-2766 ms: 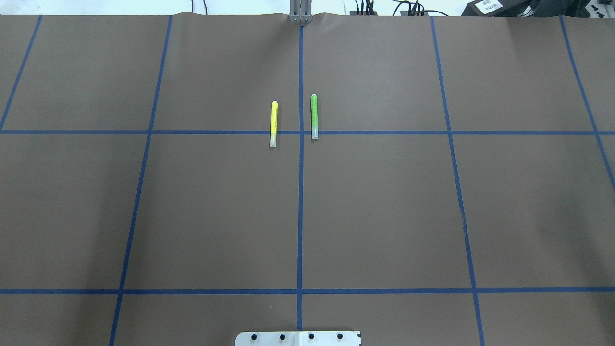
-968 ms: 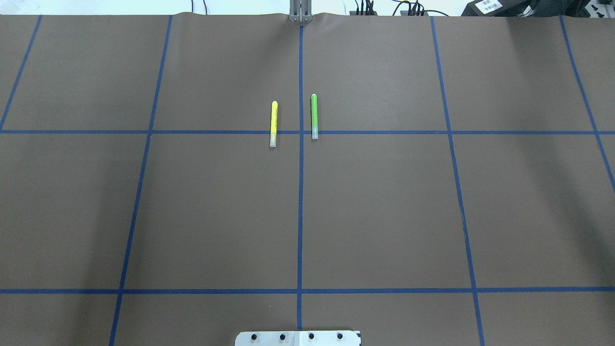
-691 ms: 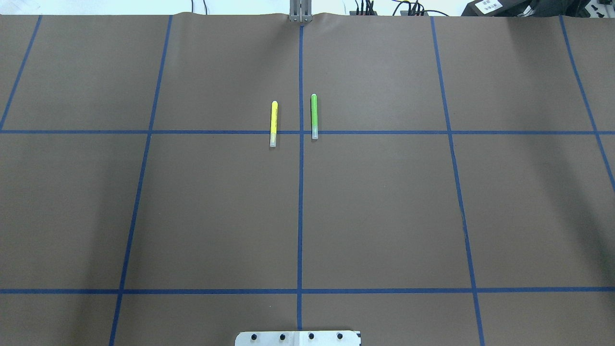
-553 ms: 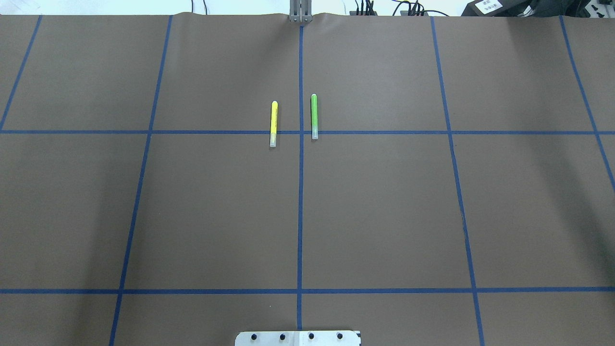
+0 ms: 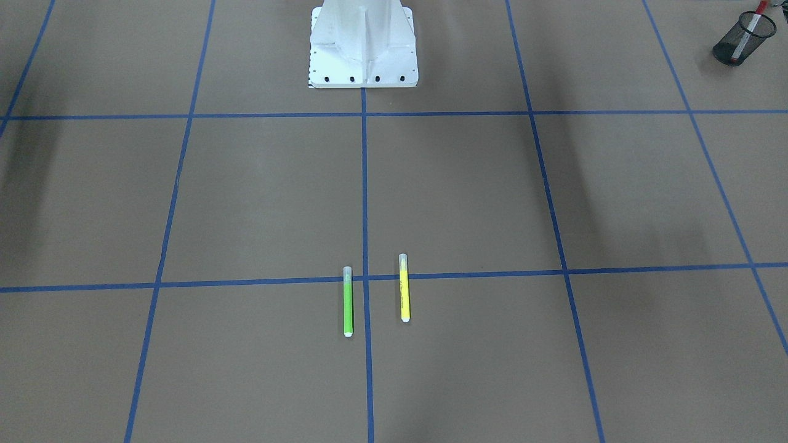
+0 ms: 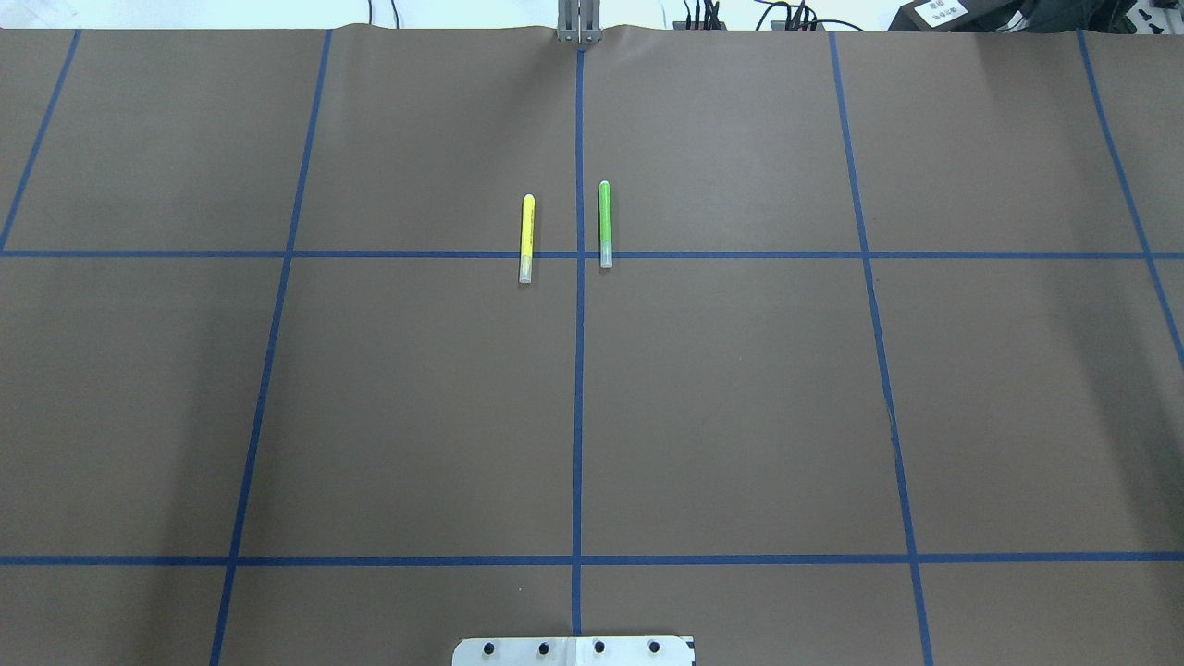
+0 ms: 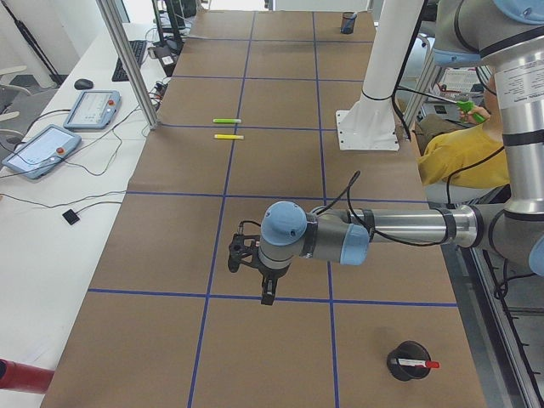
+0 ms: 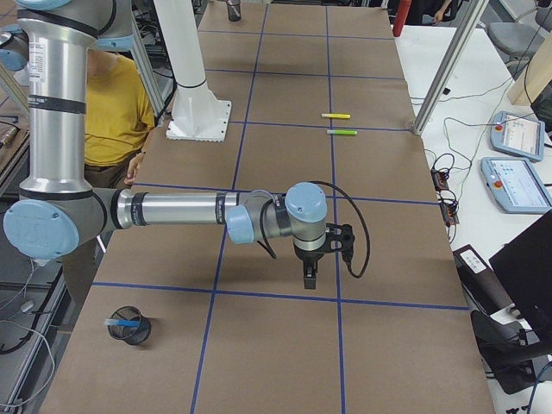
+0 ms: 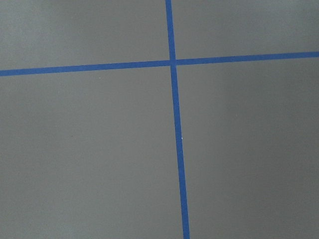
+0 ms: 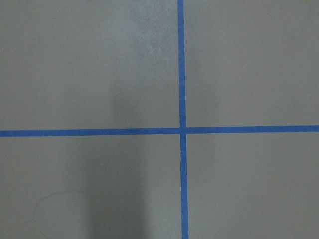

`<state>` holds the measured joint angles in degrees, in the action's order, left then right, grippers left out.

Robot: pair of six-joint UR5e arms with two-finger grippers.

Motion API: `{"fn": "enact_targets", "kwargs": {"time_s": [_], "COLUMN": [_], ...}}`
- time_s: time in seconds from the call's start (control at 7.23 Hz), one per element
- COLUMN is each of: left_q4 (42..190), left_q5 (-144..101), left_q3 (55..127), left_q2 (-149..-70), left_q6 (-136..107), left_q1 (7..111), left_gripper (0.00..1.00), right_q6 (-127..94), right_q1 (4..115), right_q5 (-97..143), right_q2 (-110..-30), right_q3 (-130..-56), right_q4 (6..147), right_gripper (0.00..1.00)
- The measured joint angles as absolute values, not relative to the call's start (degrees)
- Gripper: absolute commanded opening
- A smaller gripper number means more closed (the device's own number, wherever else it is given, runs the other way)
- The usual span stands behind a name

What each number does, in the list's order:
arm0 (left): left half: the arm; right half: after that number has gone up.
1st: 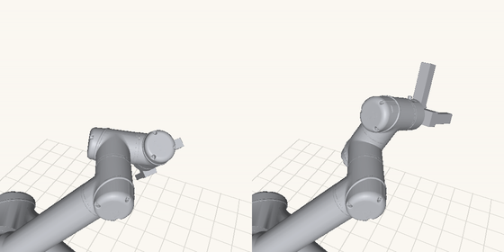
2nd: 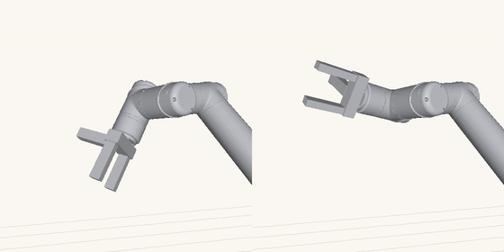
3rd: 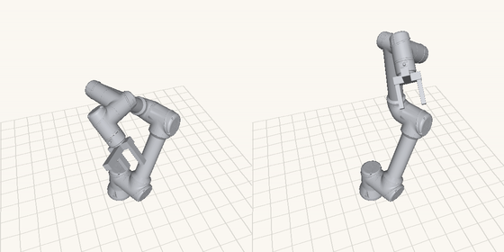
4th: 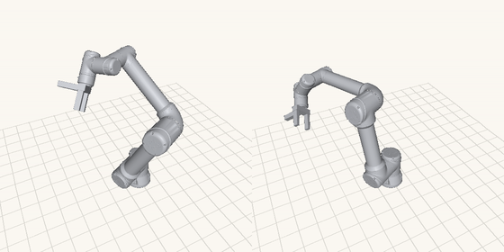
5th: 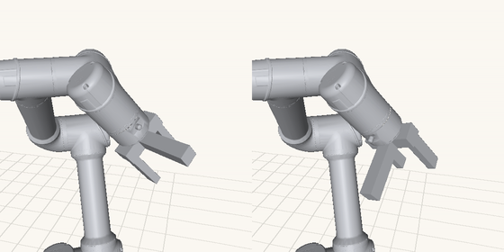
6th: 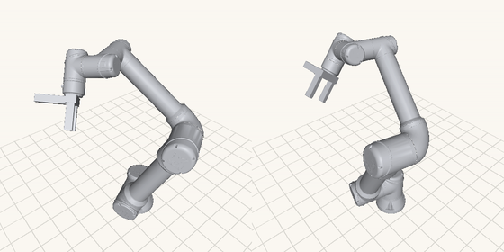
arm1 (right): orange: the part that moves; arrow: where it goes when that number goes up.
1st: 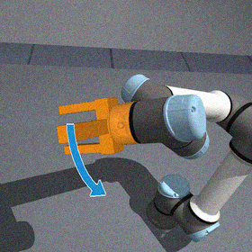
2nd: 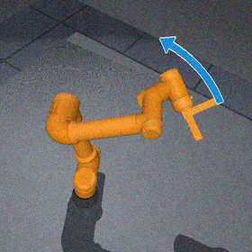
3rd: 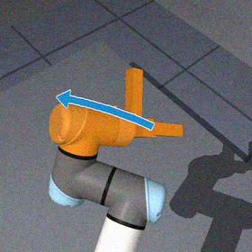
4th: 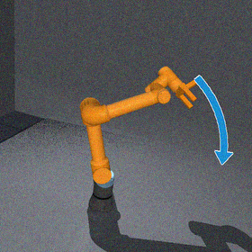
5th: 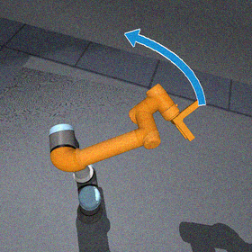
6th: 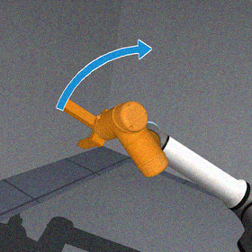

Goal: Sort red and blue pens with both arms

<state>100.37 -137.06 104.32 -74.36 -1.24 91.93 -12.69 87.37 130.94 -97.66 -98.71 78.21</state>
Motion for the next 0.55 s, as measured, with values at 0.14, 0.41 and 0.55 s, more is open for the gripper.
{"fn": "enact_targets", "kwargs": {"time_s": [0.14, 0.41, 0.55], "left_q4": [100.4, 100.4, 100.4], "left_q5": [-137.0, -137.0, -137.0], "left_q3": [104.3, 104.3, 104.4], "left_q2": [-74.3, -74.3, -74.3], "left_q6": [-1.2, -1.2, -1.1], "left_q1": [91.9, 91.9, 91.9], "left_gripper": [1.0, 1.0, 1.0], "right_q6": [-11.6, -6.9, -4.9], "right_q1": [86.6, 83.6, 82.9], "right_q5": [129.0, 127.1, 127.1], "right_q2": [-100.5, -103.7, -103.9], "right_q3": [-99.8, -101.7, -103.8], "right_q4": [77.5, 80.1, 84.5], "right_gripper": [0.99, 0.99, 0.99]}}
